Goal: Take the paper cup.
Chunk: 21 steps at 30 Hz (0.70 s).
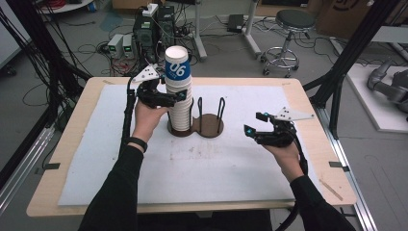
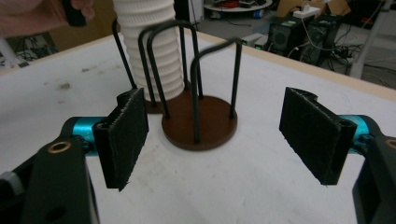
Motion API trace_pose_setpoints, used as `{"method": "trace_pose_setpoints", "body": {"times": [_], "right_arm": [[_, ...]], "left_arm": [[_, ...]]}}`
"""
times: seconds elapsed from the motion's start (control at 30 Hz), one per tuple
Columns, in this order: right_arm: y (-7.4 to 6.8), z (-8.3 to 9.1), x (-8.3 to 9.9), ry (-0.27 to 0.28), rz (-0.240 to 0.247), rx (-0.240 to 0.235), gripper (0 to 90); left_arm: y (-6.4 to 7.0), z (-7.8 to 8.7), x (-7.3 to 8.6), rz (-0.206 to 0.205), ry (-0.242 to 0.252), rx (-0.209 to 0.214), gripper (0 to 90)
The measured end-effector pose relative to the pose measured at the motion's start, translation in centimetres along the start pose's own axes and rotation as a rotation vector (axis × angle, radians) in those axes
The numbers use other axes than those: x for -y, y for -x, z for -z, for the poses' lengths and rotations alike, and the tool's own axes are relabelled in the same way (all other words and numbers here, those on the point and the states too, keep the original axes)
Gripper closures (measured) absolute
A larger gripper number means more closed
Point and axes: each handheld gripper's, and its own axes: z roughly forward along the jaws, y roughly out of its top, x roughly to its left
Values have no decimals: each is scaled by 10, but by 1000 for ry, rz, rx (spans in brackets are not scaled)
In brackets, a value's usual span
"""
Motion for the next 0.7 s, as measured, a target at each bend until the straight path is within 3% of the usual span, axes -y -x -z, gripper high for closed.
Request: {"method": "trace_pose_setpoints", "body": {"times": [0.7], "right_arm": [[-20,-50,-99,80,70,-98,242]], "left_arm": [[1,-1,0,2,2,-4,116]]}}
